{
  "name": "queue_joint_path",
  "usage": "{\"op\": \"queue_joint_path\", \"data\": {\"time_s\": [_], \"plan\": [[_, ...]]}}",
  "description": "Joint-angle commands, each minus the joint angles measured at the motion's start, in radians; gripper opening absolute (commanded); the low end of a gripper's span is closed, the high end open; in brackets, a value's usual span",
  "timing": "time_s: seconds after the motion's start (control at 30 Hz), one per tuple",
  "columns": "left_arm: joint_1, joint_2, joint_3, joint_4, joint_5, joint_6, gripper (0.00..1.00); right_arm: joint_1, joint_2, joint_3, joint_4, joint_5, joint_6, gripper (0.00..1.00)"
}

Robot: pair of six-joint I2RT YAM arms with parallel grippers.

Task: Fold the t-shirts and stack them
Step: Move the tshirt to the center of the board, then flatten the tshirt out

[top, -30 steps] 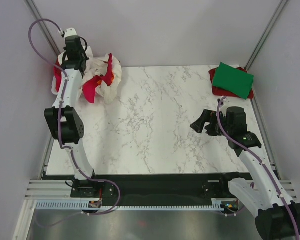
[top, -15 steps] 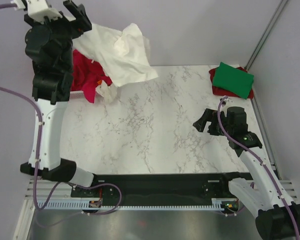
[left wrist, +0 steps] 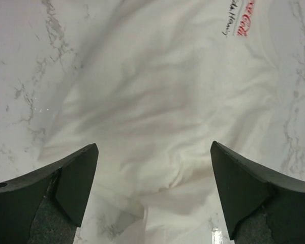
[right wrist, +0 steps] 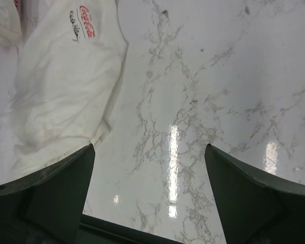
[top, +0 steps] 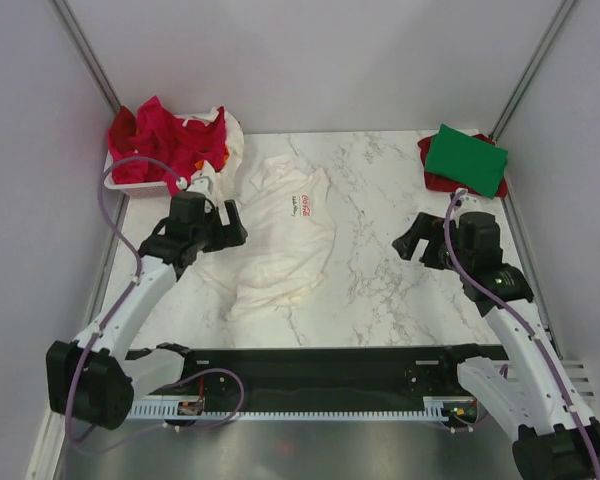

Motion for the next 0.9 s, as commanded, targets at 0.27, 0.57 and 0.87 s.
{"op": "queue_joint_path", "data": {"time_s": [0.27,0.57,0.87], "plan": [[-0.161,-0.325,-0.167,0.029,0.216,-0.156,0.94,0.188,0.098,-0.058,0.136,-0.059,0.076,0.98],[-0.321,-0.398,-0.313,0.029,0.216,-0.156,0.94,0.488,0.258,-0.004,0.222,0.08,0.084,0.98],[-0.27,-0.418,0.052,-0.382,-0.365,-0.109,1.0,0.887,0.671,0.195,0.346,0.231,0.139,0.98]]}}
